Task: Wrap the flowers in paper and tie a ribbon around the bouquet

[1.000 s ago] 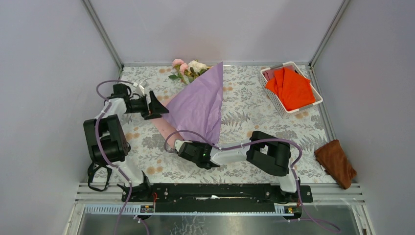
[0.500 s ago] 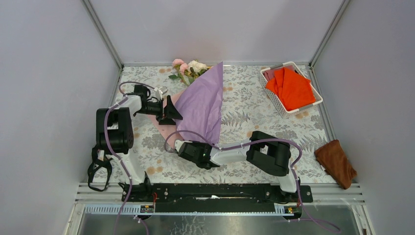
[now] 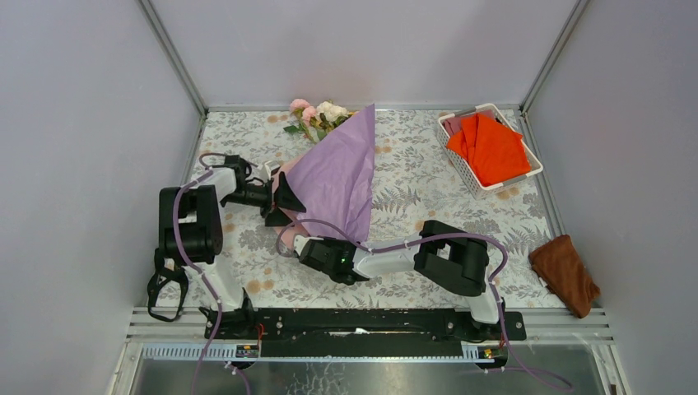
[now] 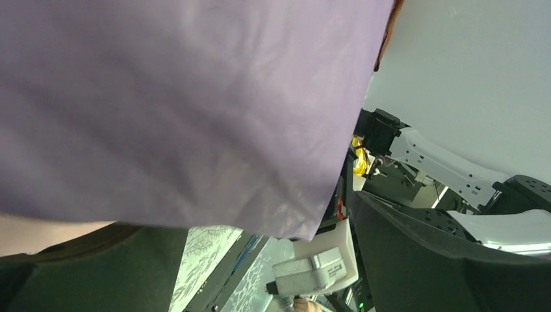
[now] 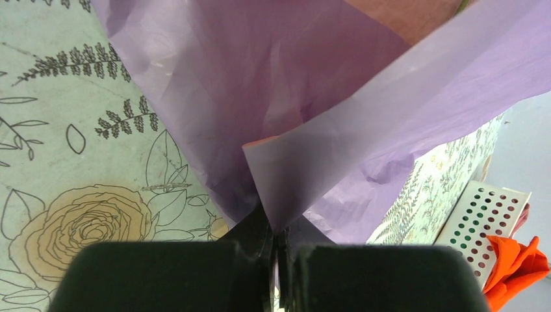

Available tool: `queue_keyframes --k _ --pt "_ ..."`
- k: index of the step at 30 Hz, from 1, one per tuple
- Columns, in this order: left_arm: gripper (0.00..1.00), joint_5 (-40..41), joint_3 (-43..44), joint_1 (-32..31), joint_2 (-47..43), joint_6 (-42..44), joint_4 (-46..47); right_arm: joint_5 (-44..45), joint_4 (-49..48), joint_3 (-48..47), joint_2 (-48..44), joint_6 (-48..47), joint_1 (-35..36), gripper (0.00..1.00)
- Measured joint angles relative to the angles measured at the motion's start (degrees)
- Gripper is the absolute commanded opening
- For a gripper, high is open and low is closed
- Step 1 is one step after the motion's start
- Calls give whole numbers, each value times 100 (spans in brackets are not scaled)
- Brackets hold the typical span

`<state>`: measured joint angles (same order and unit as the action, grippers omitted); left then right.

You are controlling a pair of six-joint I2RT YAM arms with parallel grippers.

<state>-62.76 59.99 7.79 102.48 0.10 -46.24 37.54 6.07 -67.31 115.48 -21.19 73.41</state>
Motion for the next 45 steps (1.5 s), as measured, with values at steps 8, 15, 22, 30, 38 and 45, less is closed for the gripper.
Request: queue_keyframes --k 8,15,22,30,38,45 --pt "12 -160 66 -356 149 -887 909 35 118 -87 50 4 4 0" --pt "0 -4 125 -304 251 -1204 1357 -11 175 -133 52 92 0 24" --pt "0 938 348 -192 918 -1196 1799 -1043 529 -90 -518 328 -55 55" --pt "0 1353 391 -142 1224 -1154 2236 -3620 1169 227 -1943 656 -590 51" --pt "0 1447 315 -144 1132 -1123 2430 -5018 4 382 -1888 1862 -2238 10" --pt "0 1639 297 -131 1029 -970 2487 -5217 -826 1023 -1202 2625 -2330 0"
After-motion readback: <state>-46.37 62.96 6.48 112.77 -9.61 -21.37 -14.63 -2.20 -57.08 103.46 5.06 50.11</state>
